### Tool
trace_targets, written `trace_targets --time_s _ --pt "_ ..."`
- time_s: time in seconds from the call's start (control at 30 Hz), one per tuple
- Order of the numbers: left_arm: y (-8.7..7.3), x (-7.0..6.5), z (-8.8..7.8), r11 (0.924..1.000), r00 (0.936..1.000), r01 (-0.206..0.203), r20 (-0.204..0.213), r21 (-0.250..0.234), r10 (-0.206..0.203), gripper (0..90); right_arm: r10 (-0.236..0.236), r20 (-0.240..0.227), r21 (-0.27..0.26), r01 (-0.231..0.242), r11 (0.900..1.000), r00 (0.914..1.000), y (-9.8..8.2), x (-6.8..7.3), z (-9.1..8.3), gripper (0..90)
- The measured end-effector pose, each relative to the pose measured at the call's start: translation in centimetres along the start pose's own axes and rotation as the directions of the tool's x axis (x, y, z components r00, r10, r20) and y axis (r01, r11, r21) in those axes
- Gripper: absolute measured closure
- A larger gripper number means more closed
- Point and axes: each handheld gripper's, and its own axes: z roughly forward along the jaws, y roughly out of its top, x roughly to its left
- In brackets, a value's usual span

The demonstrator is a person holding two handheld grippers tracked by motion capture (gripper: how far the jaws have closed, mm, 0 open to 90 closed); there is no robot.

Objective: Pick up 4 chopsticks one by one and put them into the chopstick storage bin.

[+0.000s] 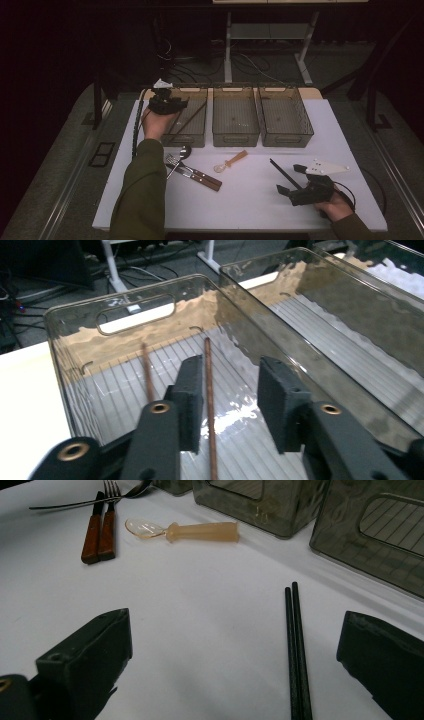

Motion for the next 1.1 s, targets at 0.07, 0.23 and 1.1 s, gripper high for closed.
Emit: trace_targets --time_s 0.07,0.23,1.1 --pt "0.2 -0.3 -0.5 1.0 0.9998 -0.004 0.018 0.0 0.004 54.8 -0.001 0.001 0.0 0.001 1.0 1.0 0.0 0.0 0.0 1.4" --pt "0.7 -1.4 -1.4 0.9989 0.9981 -0.046 0.041 0.008 0.045 48.8 -0.003 0.005 0.002 0.003 1.0 1.0 0.0 0.1 0.0 1.4" --pt "-3.4 -6.2 -5.4 0.9946 0.9802 -0.103 0.171 0.013 0.1 26.0 0.0 0.01 -0.003 0.0 1.0 0.9999 0.1 0.0 0.0 1.4"
